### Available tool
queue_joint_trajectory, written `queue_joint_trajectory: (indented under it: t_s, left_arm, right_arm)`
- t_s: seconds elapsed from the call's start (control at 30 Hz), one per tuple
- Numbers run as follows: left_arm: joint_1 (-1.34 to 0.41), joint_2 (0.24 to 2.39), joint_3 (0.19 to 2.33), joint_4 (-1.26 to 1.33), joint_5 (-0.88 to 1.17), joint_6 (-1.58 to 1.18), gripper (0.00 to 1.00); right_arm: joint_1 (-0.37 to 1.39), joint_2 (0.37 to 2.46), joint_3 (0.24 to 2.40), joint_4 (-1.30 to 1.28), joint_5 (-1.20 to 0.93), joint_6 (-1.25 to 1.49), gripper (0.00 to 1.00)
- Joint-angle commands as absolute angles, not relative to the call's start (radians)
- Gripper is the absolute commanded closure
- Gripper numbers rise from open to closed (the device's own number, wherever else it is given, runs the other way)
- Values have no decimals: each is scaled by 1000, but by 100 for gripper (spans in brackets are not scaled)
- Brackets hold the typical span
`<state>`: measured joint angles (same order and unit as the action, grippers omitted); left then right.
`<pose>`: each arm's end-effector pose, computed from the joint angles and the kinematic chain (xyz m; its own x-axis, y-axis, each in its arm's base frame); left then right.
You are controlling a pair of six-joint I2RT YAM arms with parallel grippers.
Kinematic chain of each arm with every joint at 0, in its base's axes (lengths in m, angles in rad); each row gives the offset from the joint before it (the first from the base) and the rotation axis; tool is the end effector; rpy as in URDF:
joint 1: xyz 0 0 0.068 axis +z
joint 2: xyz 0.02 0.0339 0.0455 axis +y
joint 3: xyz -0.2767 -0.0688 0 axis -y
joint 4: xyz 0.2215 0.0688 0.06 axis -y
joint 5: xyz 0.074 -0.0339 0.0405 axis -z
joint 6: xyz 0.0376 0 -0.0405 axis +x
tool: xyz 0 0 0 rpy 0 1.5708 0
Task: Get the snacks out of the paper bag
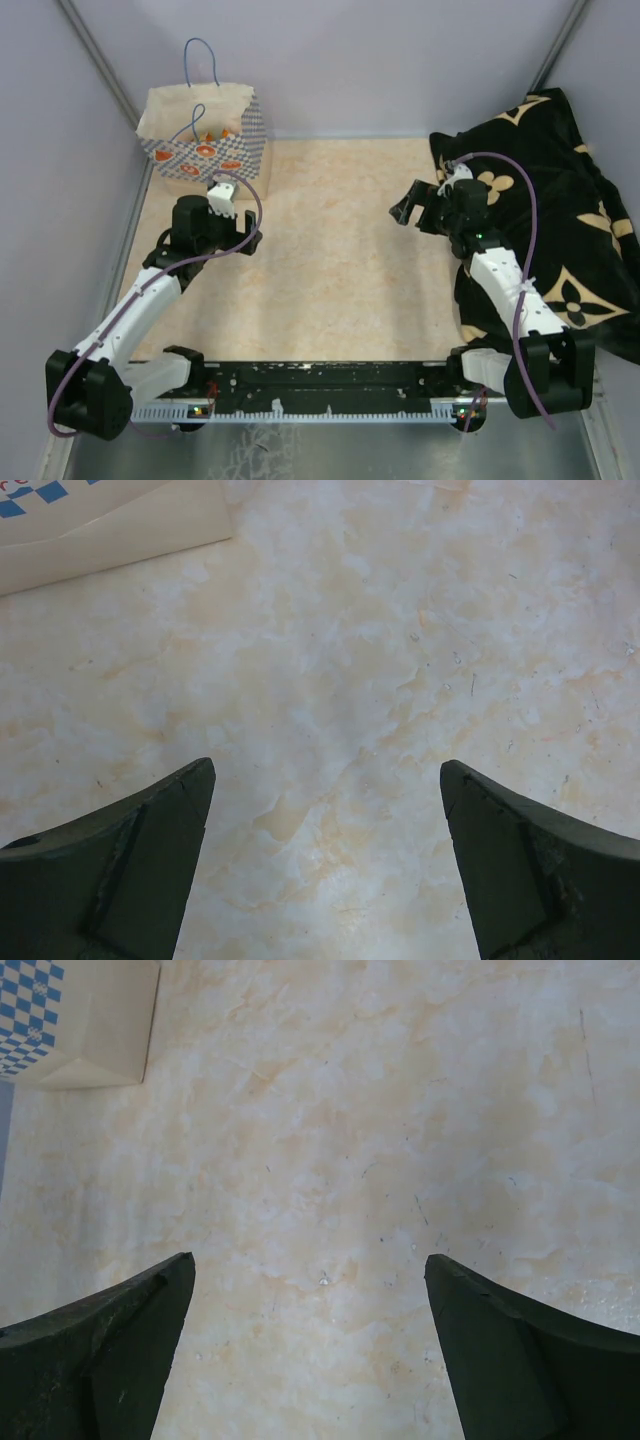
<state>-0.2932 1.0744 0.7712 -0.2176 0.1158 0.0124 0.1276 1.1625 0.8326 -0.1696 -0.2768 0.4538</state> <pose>0.2037 -0.0660 0.2925 -0.4716 0.1552 -0.8681 0.3889 0.9201 -0.0467 0.2326 0.0402 0.2997 -0.5850 0.3501 -0.7316 -0.1156 0.8568 0.5025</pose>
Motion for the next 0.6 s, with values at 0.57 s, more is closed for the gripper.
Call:
queue_joint_trajectory:
  t_s: [0.57]
  left_arm:
    - [-298,925,927,-220,-120,36,0]
  right_arm:
    - [118,1174,861,-158,-270,469,1]
